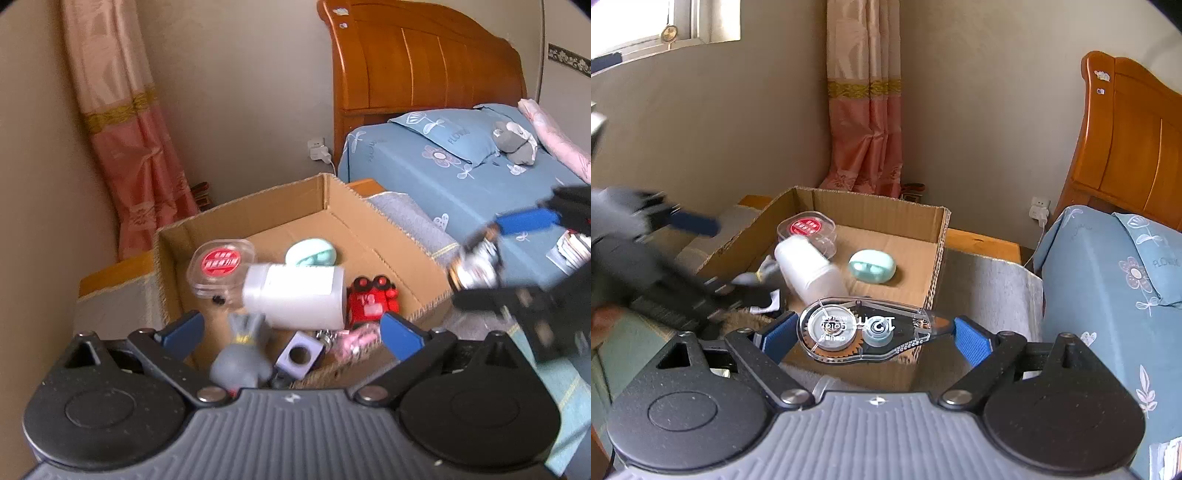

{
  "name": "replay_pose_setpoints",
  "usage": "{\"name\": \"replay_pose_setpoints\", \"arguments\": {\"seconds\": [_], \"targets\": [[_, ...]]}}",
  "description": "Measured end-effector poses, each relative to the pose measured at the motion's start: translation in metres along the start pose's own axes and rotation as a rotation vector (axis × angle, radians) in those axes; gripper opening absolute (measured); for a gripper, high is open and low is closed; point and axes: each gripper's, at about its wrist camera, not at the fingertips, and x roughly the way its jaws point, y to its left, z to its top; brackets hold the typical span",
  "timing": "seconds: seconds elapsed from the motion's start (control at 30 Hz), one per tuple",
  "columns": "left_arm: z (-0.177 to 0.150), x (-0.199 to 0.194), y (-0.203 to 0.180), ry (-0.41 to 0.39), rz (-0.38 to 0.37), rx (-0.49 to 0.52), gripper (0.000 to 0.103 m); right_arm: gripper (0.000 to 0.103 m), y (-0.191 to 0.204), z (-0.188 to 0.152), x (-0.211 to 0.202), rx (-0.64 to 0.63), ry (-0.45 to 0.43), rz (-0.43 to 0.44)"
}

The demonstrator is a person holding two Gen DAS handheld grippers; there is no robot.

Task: Organize rigid objects
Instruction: 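Carry bottle and correction tape over the cardboard box and open both grippers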

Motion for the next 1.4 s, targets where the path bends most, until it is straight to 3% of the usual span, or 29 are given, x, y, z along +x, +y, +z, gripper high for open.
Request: {"name": "replay_pose_setpoints", "arguments": {"seconds": [0.4,0.83,1.07,1.17,1.23,1.4], "targets": [[-0.03,-0.033,0.017,-0.052,0.108,0.024,0.101,0.093,-0.01,0.047,0.046,0.059,0.066,0.011],[-0.057,-0.035,0.058,-0.048,0.123,-0.158,0.101,0.093,-0.002,0.094,0.117,-0.019,0.129,-0.011],[-0.067,-0.028,0.064,-0.028,0.138,-0.17,0.101,0.093,-0.002,0.109,0.154,-0.006,0.172,-0.011],[-0.07,-0.026,0.064,-0.017,0.139,-0.176,0.101,0.094,-0.001,0.112,0.161,-0.005,0.168,-0.019],[-0.071,-0.026,0.063,-0.013,0.138,-0.176,0.101,0.103,-0.002,0.114,0.161,-0.001,0.161,-0.021],[-0.071,-0.028,0.061,-0.009,0.141,-0.174,0.101,0.103,-0.006,0.113,0.147,0.005,0.137,-0.02]]}}
